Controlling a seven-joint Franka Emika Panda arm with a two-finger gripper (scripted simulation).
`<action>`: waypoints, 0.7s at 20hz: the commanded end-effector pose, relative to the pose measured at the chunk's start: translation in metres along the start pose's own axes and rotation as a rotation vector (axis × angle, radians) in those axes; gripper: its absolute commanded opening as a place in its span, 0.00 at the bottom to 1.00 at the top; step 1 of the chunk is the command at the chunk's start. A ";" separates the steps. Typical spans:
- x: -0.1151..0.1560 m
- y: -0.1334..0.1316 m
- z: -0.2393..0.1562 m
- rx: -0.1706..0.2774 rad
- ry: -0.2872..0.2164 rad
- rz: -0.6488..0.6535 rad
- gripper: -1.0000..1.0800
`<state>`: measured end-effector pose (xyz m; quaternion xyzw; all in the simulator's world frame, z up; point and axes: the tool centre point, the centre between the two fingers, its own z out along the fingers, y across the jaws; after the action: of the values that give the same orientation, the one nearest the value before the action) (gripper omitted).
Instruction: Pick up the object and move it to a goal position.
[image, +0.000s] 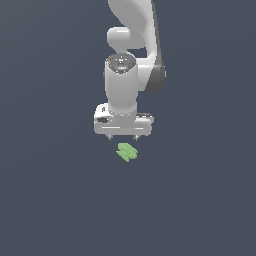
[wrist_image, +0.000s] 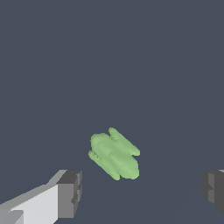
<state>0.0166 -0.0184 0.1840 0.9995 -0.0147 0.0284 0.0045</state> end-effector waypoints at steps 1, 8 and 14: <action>0.000 0.000 0.000 0.000 0.000 0.000 0.96; -0.005 -0.024 0.005 0.029 -0.015 -0.012 0.96; -0.006 -0.032 0.006 0.038 -0.020 -0.010 0.96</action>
<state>0.0120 0.0137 0.1774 0.9997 -0.0084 0.0187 -0.0143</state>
